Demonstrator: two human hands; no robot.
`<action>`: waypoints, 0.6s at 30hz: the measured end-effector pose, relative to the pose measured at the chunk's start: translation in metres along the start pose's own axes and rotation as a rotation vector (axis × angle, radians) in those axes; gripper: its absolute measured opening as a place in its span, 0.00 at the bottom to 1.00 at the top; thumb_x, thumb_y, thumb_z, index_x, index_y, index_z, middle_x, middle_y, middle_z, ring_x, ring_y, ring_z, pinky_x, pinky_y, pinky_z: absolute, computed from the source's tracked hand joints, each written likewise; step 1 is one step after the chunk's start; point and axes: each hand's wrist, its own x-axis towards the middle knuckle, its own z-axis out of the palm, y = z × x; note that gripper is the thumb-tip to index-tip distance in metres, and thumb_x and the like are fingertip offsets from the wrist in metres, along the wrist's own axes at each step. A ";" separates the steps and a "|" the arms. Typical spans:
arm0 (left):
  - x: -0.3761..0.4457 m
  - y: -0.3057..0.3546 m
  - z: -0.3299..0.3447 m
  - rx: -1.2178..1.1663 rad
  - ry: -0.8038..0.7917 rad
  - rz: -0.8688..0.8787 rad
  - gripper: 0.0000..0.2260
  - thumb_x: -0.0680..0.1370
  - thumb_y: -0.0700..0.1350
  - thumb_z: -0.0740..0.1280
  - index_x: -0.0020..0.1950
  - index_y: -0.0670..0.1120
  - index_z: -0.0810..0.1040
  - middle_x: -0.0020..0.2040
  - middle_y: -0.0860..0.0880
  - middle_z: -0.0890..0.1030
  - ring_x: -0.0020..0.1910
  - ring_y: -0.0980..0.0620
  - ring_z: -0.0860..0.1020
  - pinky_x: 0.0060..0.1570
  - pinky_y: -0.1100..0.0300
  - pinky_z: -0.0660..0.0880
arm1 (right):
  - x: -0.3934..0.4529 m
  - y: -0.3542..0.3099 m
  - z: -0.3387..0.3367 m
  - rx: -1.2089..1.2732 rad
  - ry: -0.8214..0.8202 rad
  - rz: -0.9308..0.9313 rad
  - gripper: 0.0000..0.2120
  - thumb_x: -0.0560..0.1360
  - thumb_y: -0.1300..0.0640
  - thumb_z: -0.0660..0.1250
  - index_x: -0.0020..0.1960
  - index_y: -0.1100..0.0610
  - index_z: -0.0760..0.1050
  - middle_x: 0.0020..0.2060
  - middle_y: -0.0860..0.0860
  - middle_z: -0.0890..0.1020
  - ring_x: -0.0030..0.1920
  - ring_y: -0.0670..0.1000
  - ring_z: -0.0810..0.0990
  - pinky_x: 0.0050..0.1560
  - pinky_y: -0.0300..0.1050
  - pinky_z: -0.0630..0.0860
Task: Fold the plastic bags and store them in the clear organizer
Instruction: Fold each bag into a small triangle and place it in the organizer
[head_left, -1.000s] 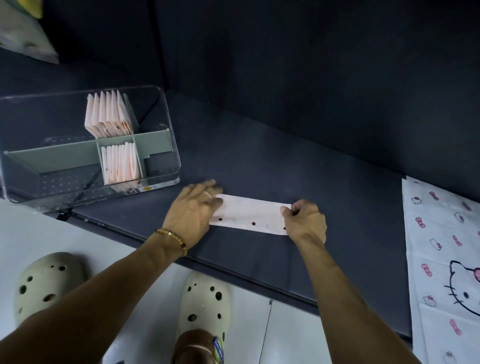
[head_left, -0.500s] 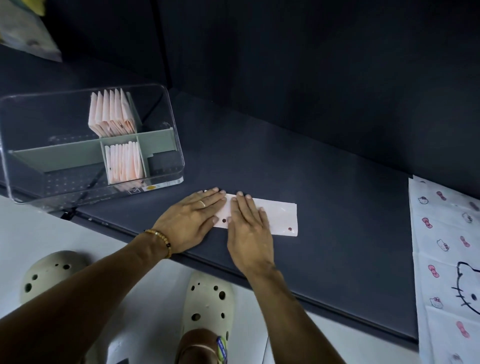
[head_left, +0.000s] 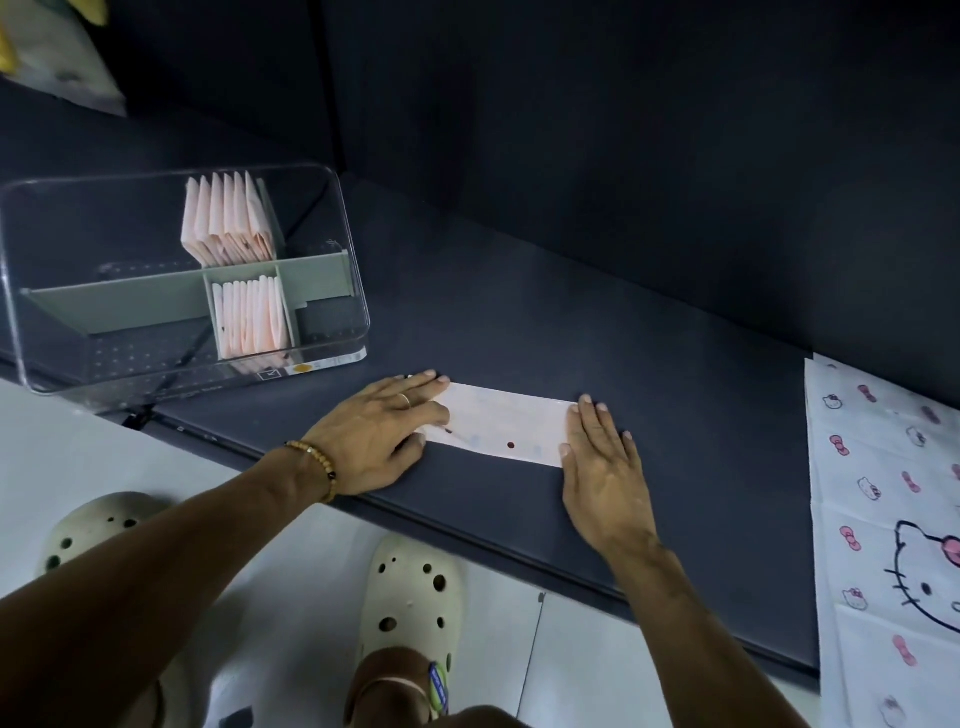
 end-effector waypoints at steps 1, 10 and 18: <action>0.000 0.001 0.000 0.005 0.008 -0.007 0.15 0.81 0.49 0.56 0.67 0.54 0.69 0.77 0.53 0.56 0.76 0.56 0.50 0.73 0.62 0.43 | -0.001 -0.007 -0.004 -0.002 0.023 0.022 0.23 0.82 0.55 0.52 0.76 0.58 0.59 0.78 0.53 0.55 0.78 0.52 0.50 0.76 0.50 0.50; 0.003 0.004 0.001 0.022 -0.002 -0.034 0.17 0.80 0.55 0.57 0.68 0.55 0.70 0.76 0.52 0.59 0.76 0.55 0.53 0.73 0.59 0.49 | -0.001 -0.106 -0.004 -0.045 0.300 -0.208 0.06 0.67 0.56 0.74 0.44 0.53 0.81 0.39 0.49 0.79 0.41 0.52 0.77 0.40 0.48 0.74; 0.006 0.028 -0.010 0.090 0.171 -0.126 0.13 0.76 0.41 0.67 0.59 0.51 0.80 0.60 0.47 0.80 0.63 0.49 0.76 0.56 0.52 0.75 | 0.005 -0.104 -0.006 0.071 0.344 -0.059 0.04 0.69 0.59 0.73 0.43 0.54 0.80 0.35 0.49 0.81 0.39 0.53 0.79 0.43 0.48 0.73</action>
